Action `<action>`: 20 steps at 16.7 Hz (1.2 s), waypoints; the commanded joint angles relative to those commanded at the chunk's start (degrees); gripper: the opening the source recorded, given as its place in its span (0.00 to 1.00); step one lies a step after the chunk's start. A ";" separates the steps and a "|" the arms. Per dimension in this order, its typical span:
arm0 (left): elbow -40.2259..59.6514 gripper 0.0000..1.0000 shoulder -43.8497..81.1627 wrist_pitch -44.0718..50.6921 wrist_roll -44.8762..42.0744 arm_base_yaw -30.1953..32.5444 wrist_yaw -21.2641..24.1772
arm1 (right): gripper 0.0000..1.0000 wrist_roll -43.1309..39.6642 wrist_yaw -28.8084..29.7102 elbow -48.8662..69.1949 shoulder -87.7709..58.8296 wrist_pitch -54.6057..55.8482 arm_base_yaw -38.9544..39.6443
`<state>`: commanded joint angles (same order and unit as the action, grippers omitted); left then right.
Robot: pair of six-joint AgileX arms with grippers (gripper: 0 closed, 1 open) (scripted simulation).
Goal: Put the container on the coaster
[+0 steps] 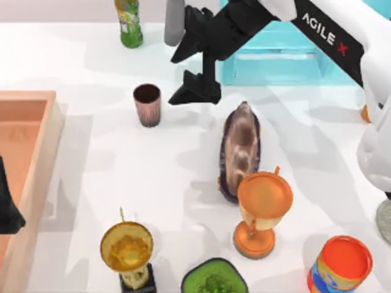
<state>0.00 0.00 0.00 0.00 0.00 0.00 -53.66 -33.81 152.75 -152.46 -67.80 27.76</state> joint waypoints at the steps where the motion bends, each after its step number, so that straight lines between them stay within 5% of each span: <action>1: 0.00 1.00 0.00 0.00 0.00 0.00 0.00 | 1.00 0.07 0.09 -0.21 -0.12 0.09 -0.33; 15: 0.00 1.00 0.00 0.00 0.00 0.00 0.00 | 1.00 6.37 2.61 13.57 -15.91 5.96 5.75; 20: 0.00 1.00 0.00 0.00 0.00 0.00 0.00 | 0.62 6.37 2.61 13.57 -15.91 5.96 5.75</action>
<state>0.00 0.00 0.00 0.00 0.00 0.00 -47.29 -31.20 166.32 -168.37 -61.84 33.51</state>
